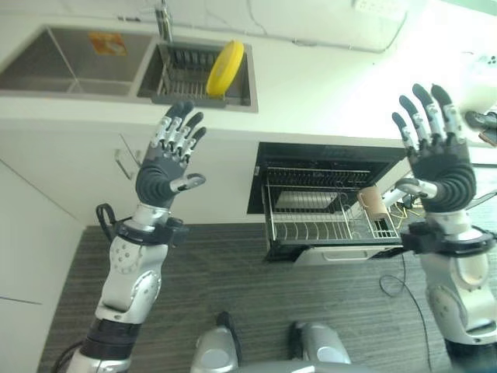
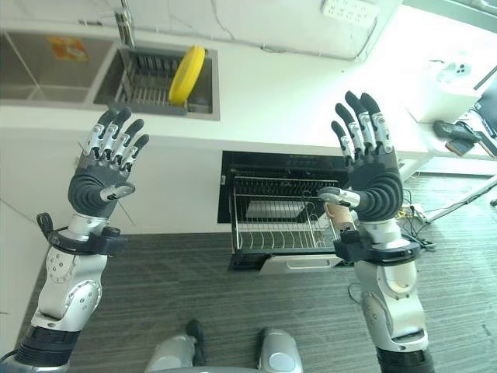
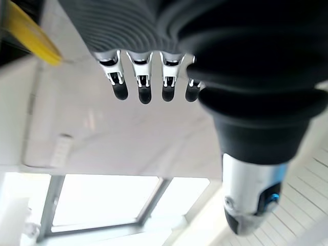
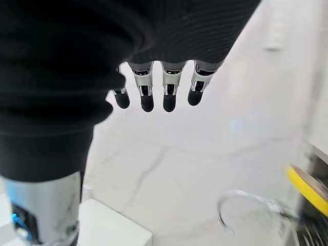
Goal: Place the dishes in the dishwasher.
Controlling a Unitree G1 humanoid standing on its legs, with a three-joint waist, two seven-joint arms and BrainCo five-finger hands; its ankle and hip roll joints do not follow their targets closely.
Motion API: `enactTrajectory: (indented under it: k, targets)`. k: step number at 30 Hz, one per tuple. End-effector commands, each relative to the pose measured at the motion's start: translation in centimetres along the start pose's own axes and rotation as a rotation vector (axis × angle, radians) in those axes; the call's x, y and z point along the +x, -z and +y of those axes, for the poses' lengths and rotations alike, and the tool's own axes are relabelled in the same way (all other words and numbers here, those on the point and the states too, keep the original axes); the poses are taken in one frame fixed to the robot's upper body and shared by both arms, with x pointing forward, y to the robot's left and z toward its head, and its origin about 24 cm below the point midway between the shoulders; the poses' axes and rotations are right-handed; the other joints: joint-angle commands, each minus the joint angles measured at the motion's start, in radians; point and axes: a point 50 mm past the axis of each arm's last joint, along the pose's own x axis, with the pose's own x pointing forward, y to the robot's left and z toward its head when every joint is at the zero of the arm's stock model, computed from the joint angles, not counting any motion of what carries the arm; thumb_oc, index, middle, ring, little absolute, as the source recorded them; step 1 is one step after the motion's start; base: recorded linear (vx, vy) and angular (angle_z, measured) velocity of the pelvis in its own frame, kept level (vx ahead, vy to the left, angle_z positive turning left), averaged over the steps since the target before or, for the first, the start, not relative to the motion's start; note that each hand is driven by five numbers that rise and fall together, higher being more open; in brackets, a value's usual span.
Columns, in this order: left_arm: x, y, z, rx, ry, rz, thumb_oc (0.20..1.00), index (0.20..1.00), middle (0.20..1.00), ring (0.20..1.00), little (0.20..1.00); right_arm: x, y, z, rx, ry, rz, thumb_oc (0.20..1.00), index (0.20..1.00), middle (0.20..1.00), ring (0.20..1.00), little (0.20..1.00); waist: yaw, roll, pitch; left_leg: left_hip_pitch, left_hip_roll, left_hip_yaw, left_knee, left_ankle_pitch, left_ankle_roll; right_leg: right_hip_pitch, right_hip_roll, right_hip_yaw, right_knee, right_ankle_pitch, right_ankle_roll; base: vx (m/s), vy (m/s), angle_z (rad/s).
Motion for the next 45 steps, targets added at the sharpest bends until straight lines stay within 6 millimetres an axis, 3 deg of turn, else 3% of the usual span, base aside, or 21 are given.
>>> enactTrajectory:
  k: [1,3,7,11,14,16,17,18,20,23,27,30,32,33,34,35,37,40,45]
  targets:
    - [1.1,-0.8,-0.4,0.033,0.027,-0.077,1.0,1.0,1.0,1.0,1.0,0.8,-0.6,-0.7,-0.048,-0.018,-0.049,1.0,1.0,1.0,1.0,1.0,-0.036,0.029,-0.062,0.107,0.043,-0.132,-0.061,-0.027,-0.051,0.103,0.033,0.052,-0.232,0.086,0.003,-0.03,0.011,-0.12]
    - [1.0,-0.5,-0.6,0.031,0.031,-0.071,1.0,1.0,1.0,1.0,1.0,0.8,-0.6,-0.8,-0.056,-0.02,-0.052,1.0,1.0,1.0,1.0,1.0,-0.035,0.031,-0.073,0.105,0.039,-0.131,-0.061,-0.026,-0.053,0.13,0.039,0.055,-0.291,0.064,-0.016,0.0,-0.029,0.01]
    - [0.9,-0.2,-0.6,-0.001,0.008,-0.06,1.0,1.0,1.0,1.0,1.0,1.3,-0.5,-0.4,-0.057,-0.036,-0.052,1.0,1.0,1.0,1.0,1.0,-0.03,0.043,-0.097,0.114,0.036,-0.115,-0.061,-0.021,-0.062,0.166,0.048,0.059,-0.363,0.075,-0.028,-0.01,-0.097,0.04]
    - [0.8,-0.2,-0.6,-0.027,-0.015,-0.067,1.0,1.0,1.0,1.0,1.0,1.5,-0.4,-0.6,-0.083,-0.058,-0.028,1.0,1.0,1.0,1.0,1.0,-0.043,0.047,-0.112,0.116,0.046,-0.032,-0.004,-0.025,-0.086,0.192,0.047,0.034,-0.394,0.077,-0.043,0.01,-0.082,0.04]
    - [0.8,0.0,-1.0,-0.065,-0.006,-0.063,1.0,1.0,1.0,1.0,1.0,1.4,-0.6,-1.4,-0.12,-0.042,-0.007,1.0,1.0,1.0,1.0,1.0,-0.049,0.029,-0.093,0.051,0.113,0.027,0.11,-0.015,-0.127,0.203,0.017,-0.007,-0.383,0.079,-0.052,0.0,-0.008,0.24]
    - [0.8,0.0,-1.2,-0.072,0.0,-0.065,1.0,1.0,1.0,1.0,1.0,1.8,-0.6,-1.6,-0.13,-0.045,-0.002,1.0,1.0,1.0,1.0,1.0,-0.048,0.029,-0.089,0.04,0.154,0.035,0.099,0.011,-0.143,0.213,0.009,-0.019,-0.391,0.076,-0.054,0.07,0.209,0.22]
    - [0.5,-0.2,-0.9,-0.074,-0.025,-0.072,1.0,1.0,1.0,1.0,1.0,1.9,-0.7,-1.6,-0.131,-0.064,0.008,1.0,1.0,1.0,1.0,1.0,-0.05,0.036,-0.093,0.068,0.18,0.022,0.032,0.029,-0.151,0.226,-0.001,-0.016,-0.398,0.068,-0.05,0.12,0.327,0.22]
    - [0.5,-0.2,-0.8,-0.076,-0.029,-0.072,1.0,1.0,1.0,1.0,1.0,1.9,-0.7,-1.7,-0.132,-0.066,0.009,1.0,1.0,1.0,1.0,1.0,-0.05,0.037,-0.097,0.067,0.183,0.018,0.019,0.04,-0.152,0.222,-0.002,-0.013,-0.4,0.071,-0.051,0.13,0.339,0.13]
    - [0.1,-0.3,-0.5,-0.081,-0.044,-0.067,1.0,1.0,1.0,1.0,1.0,1.7,-0.8,-1.9,-0.135,-0.077,0.024,1.0,1.0,1.0,1.0,1.0,-0.049,0.047,-0.111,0.086,0.2,-0.017,-0.037,0.066,-0.169,0.221,-0.018,-0.003,-0.402,0.069,-0.04,0.14,0.371,-0.02]
    - [-0.2,-0.2,-0.4,-0.072,-0.038,-0.058,1.0,1.0,1.0,1.0,1.0,1.7,-0.9,-2.0,-0.141,-0.08,0.039,1.0,1.0,1.0,1.0,1.0,-0.046,0.06,-0.116,0.1,0.19,-0.031,-0.057,0.056,-0.173,0.215,-0.056,-0.013,-0.4,0.077,-0.008,0.16,0.523,-0.19]
    - [0.6,-0.5,-0.5,-0.073,-0.002,-0.048,1.0,1.0,1.0,1.0,1.0,1.6,-0.6,-1.5,-0.151,-0.053,0.034,1.0,1.0,1.0,1.0,1.0,-0.036,0.051,-0.101,0.104,0.138,-0.067,-0.061,0.02,-0.136,0.168,-0.128,-0.016,-0.329,0.138,0.061,0.09,0.37,0.09]
    - [0.6,-0.5,-0.3,-0.046,0.011,-0.032,1.0,1.0,1.0,1.0,1.0,0.8,-0.5,-1.0,-0.099,-0.037,0.024,1.0,1.0,1.0,1.0,1.0,-0.033,0.04,-0.087,0.109,0.115,-0.097,-0.061,0.001,-0.1,0.107,-0.137,0.004,-0.184,0.168,0.066,0.12,0.219,0.25]
    - [0.5,-0.6,0.1,-0.042,0.005,-0.028,1.0,1.0,1.0,1.0,1.0,0.5,-0.3,-1.1,-0.087,-0.039,0.032,1.0,1.0,1.0,1.0,1.0,-0.038,0.038,-0.081,0.115,0.117,-0.104,-0.061,-0.003,-0.091,0.093,-0.08,0.031,-0.177,0.129,0.057,0.13,-0.019,0.02]
    - [0.5,-0.6,0.1,-0.048,0.006,-0.028,1.0,1.0,1.0,1.0,1.0,0.4,-0.2,-1.3,-0.088,-0.034,0.034,1.0,1.0,1.0,1.0,1.0,-0.042,0.033,-0.084,0.113,0.108,-0.109,-0.061,-0.006,-0.09,0.103,-0.028,0.047,-0.237,0.094,0.028,0.16,-0.097,0.0]
    - [0.6,-0.5,-0.1,-0.045,0.01,-0.031,1.0,1.0,1.0,1.0,1.0,0.5,-0.1,-1.4,-0.09,-0.031,0.032,1.0,1.0,1.0,1.0,1.0,-0.039,0.027,-0.085,0.112,0.103,-0.104,-0.061,-0.009,-0.092,0.119,-0.015,0.035,-0.298,0.094,0.014,0.17,-0.15,0.01]
    - [0.9,-0.5,-0.1,-0.042,0.022,-0.033,1.0,1.0,1.0,1.0,1.0,0.6,0.0,-1.5,-0.099,-0.024,0.035,1.0,1.0,1.0,1.0,1.0,-0.032,0.021,-0.087,0.108,0.092,-0.088,-0.061,-0.009,-0.09,0.138,-0.026,0.012,-0.331,0.097,0.012,0.16,-0.175,-0.03]
    - [0.7,-0.4,-0.1,-0.055,-0.002,-0.036,1.0,1.0,1.0,1.0,1.0,0.4,0.2,-1.8,-0.101,-0.019,0.059,1.0,1.0,1.0,1.0,1.0,-0.047,0.024,-0.093,0.118,0.089,-0.101,-0.056,-0.003,-0.093,0.159,-0.002,0.077,-0.387,0.116,0.0,0.21,-0.17,-0.15]
    - [0.3,0.0,-0.5,-0.06,-0.02,-0.028,1.0,1.0,1.0,1.0,1.0,0.5,0.4,-1.4,-0.104,-0.046,0.083,1.0,1.0,1.0,1.0,1.0,-0.052,0.033,-0.111,0.138,0.094,-0.085,-0.052,-0.006,-0.1,0.197,0.01,0.082,-0.42,0.111,-0.018,0.25,-0.123,-0.21]
    - [-0.3,0.0,-0.2,-0.093,-0.048,-0.019,1.0,1.0,1.0,1.0,1.0,-0.2,0.5,-1.9,-0.115,-0.047,0.133,1.0,1.0,1.0,1.0,1.0,-0.07,0.043,-0.117,0.146,0.114,-0.057,-0.033,-0.004,-0.113,0.211,0.021,0.083,-0.414,0.089,-0.035,0.19,-0.093,-0.23]
